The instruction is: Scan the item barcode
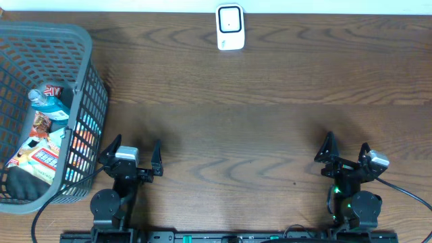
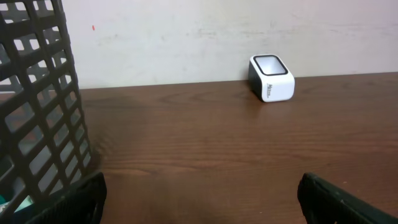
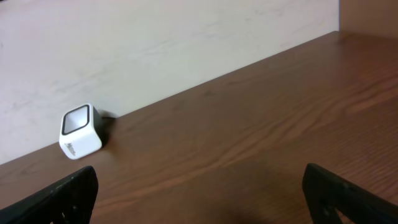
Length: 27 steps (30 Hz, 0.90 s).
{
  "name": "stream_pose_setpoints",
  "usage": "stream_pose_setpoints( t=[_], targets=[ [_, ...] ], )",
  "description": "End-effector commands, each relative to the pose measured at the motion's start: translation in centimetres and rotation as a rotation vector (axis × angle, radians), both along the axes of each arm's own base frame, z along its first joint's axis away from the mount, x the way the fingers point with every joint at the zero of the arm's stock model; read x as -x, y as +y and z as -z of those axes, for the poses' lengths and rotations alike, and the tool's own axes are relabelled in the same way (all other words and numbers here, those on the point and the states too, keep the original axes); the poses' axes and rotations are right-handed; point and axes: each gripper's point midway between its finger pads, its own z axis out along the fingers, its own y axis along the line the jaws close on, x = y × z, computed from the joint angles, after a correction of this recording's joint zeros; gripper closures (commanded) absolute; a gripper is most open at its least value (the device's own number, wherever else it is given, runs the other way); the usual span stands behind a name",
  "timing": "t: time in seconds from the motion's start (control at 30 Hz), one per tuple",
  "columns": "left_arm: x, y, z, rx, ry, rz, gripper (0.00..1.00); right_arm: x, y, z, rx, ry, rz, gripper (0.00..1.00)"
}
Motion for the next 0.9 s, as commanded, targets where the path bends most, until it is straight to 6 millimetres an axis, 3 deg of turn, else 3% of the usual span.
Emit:
stream_pose_setpoints(
  t=[0.0,0.27,0.47,0.6,0.87],
  targets=[
    [0.1,-0.2,1.5,0.008,0.045,0.007,0.02,0.0,-0.3,0.1,-0.013,-0.002,0.012,0.01],
    [0.1,-0.2,1.5,0.008,0.044,0.008,0.02,0.0,-0.3,0.1,-0.013,-0.002,0.012,0.01],
    [0.6,-2.7,0.3,0.069,0.015,0.156,0.02,0.0,-0.3,0.1,-0.013,-0.002,0.012,0.01],
    [1.3,-3.7,-2.2,0.172,-0.006,0.214,0.02,0.0,-0.3,0.1,-0.013,-0.002,0.012,0.01],
    [2.9,-5.0,-8.4,0.168,-0.107,0.301,0.02,0.0,-0.3,0.1,-0.013,-0.002,0.012,0.01]
  ],
)
